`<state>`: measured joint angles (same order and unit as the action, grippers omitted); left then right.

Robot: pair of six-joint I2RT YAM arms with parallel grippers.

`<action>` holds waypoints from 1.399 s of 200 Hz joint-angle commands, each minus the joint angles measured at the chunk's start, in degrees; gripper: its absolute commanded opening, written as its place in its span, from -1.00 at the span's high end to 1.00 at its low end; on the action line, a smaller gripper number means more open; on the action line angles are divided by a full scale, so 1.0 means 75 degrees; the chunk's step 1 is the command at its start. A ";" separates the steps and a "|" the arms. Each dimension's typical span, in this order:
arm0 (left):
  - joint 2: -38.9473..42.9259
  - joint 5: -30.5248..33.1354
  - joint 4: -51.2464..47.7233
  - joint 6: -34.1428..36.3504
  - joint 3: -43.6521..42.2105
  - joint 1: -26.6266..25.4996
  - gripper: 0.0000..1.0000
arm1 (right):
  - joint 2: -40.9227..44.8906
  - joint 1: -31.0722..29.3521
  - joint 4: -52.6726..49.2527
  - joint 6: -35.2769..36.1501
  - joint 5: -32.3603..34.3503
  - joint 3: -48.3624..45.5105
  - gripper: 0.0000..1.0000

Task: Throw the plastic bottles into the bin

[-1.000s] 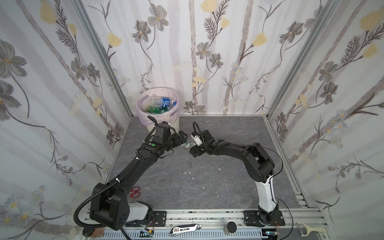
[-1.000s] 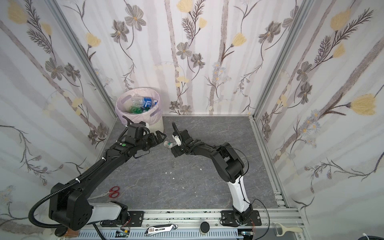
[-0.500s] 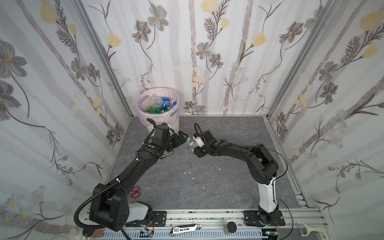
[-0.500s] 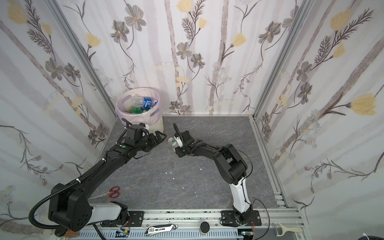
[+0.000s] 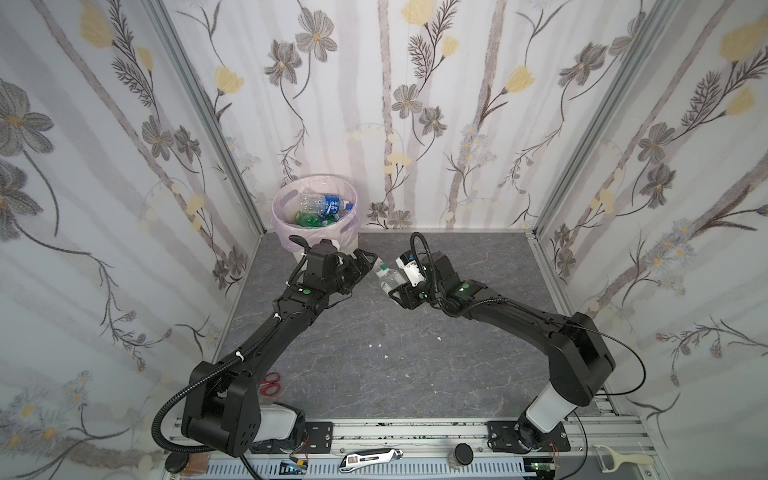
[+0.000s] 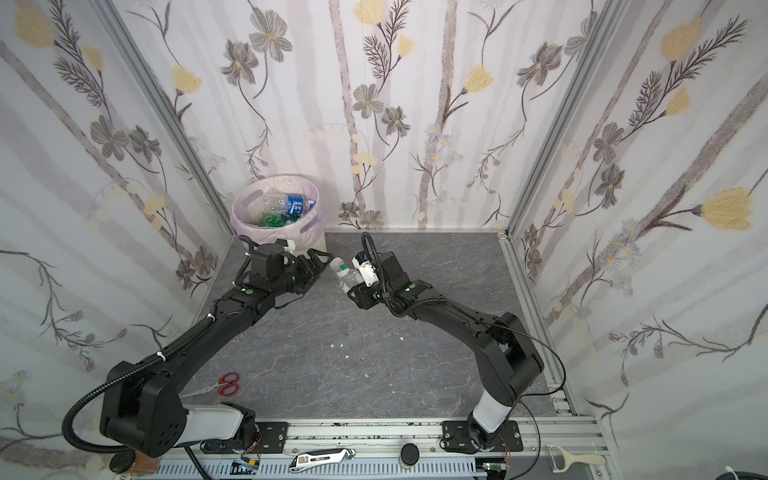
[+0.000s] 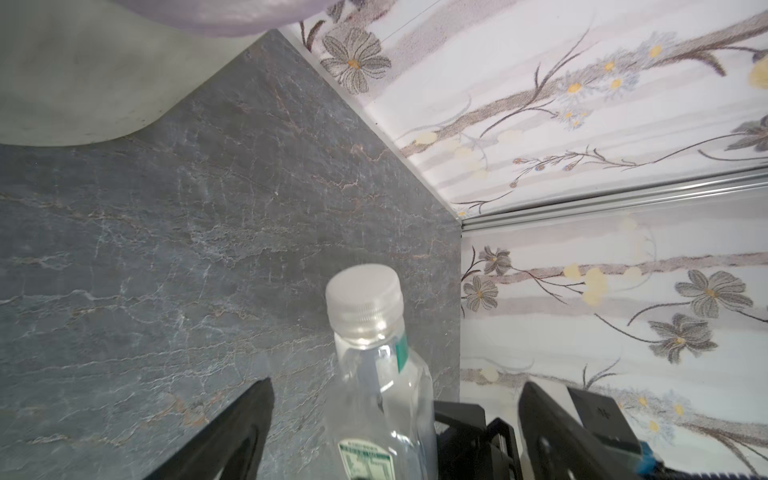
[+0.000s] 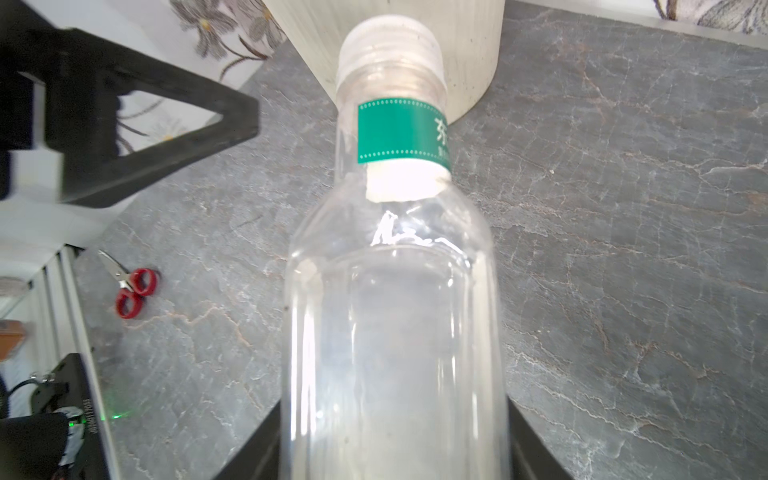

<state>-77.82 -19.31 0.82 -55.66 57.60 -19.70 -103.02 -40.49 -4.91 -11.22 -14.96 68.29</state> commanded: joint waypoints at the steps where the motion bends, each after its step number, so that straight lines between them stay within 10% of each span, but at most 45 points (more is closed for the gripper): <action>1: -0.0120 0.0189 0.0599 -0.0341 0.0152 -0.0014 -0.82 | 0.0359 -0.0004 0.0600 -0.0260 -0.0284 -0.0145 -0.06; 130: -0.0717 0.0431 0.0875 -0.0236 0.0715 -0.0549 0.07 | 0.0705 -0.0044 0.0936 -0.0531 -0.0653 -0.0278 -0.06; 157: -0.0799 0.0393 0.0869 -0.0166 0.0836 -0.0549 0.29 | 0.0705 -0.0040 0.0890 -0.0532 -0.0651 -0.0184 -0.32; 184: -0.0800 0.0384 0.0852 -0.0098 0.1029 -0.0468 0.32 | 0.0882 -0.0039 0.0813 -0.0531 -0.0587 -0.0096 -0.98; 280: -0.0537 0.0018 0.0720 -0.0009 0.2841 0.1359 0.31 | 0.2660 0.0090 0.1131 -0.0449 0.0207 -0.0410 -0.99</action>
<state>-82.76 -18.17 4.38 -56.27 76.03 -13.15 -85.01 -39.86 0.71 -14.92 -15.90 65.91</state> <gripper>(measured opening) 0.381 0.995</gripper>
